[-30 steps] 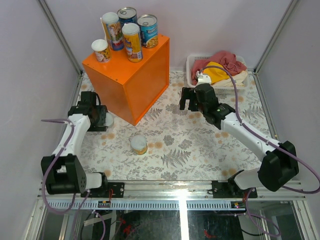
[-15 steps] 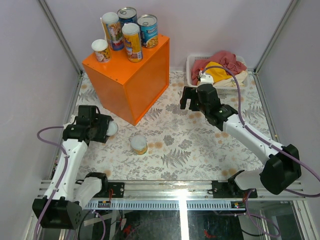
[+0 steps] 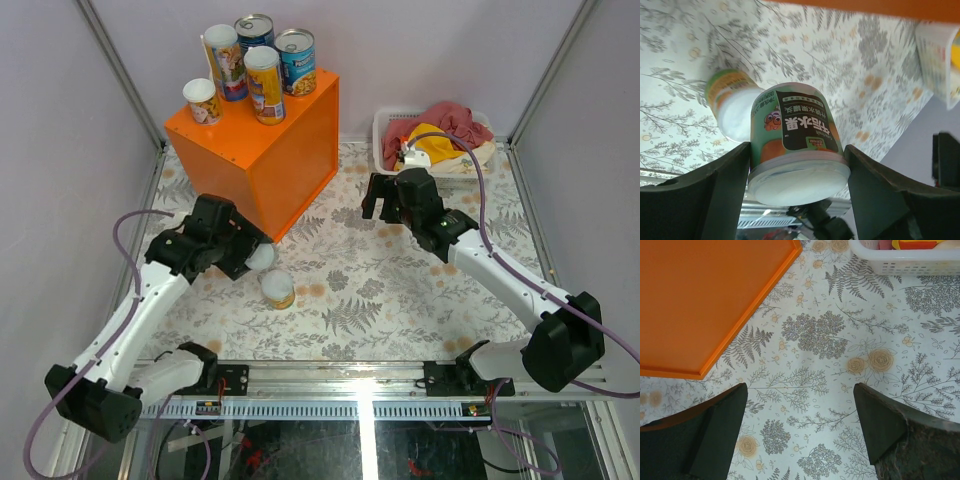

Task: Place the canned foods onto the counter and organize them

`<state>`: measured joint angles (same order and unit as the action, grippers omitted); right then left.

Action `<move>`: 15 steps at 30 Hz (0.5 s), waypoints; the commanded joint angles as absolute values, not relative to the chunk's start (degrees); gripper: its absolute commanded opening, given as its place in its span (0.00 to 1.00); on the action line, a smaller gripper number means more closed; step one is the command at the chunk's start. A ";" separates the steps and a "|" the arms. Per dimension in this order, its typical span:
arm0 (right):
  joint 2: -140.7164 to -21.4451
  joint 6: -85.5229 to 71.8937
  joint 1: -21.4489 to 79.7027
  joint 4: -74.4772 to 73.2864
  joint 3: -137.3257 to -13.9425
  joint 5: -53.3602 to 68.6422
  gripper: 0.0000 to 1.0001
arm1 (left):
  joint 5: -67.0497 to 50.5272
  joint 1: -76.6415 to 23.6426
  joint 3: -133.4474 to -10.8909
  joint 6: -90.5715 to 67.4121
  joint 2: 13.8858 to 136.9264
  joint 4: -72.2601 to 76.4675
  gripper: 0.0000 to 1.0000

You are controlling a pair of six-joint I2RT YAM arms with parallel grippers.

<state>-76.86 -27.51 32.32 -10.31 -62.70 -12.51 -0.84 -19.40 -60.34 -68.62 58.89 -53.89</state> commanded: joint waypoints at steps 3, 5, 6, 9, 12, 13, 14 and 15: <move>-74.25 -28.07 31.26 -10.97 -63.28 -14.06 0.94 | 1.31 -28.98 -66.17 -65.92 62.21 -49.77 0.00; -73.70 -28.42 30.63 -11.44 -63.29 -14.89 0.94 | 2.05 -31.75 -67.58 -65.06 64.01 -49.13 0.00; -73.28 -28.77 30.40 -11.74 -63.16 -15.61 0.94 | 2.67 -33.17 -68.50 -64.54 65.19 -49.07 0.00; -71.68 -30.22 28.66 -11.98 -62.14 -17.65 0.94 | 4.82 -37.29 -72.67 -61.74 69.66 -49.07 0.00; -70.41 -31.63 26.21 -12.25 -61.21 -17.60 0.94 | 5.96 -41.03 -76.48 -58.64 74.34 -49.03 0.00; -70.14 -31.86 25.60 -12.20 -60.84 -17.50 0.94 | 6.06 -41.91 -77.48 -57.53 75.71 -48.96 0.00; -69.91 -32.04 25.04 -12.28 -60.69 -17.54 0.94 | 5.87 -42.61 -78.35 -56.10 77.18 -48.70 0.00; -69.61 -32.17 24.28 -12.30 -60.44 -17.57 0.94 | 5.74 -43.33 -78.96 -54.62 79.00 -48.21 0.00</move>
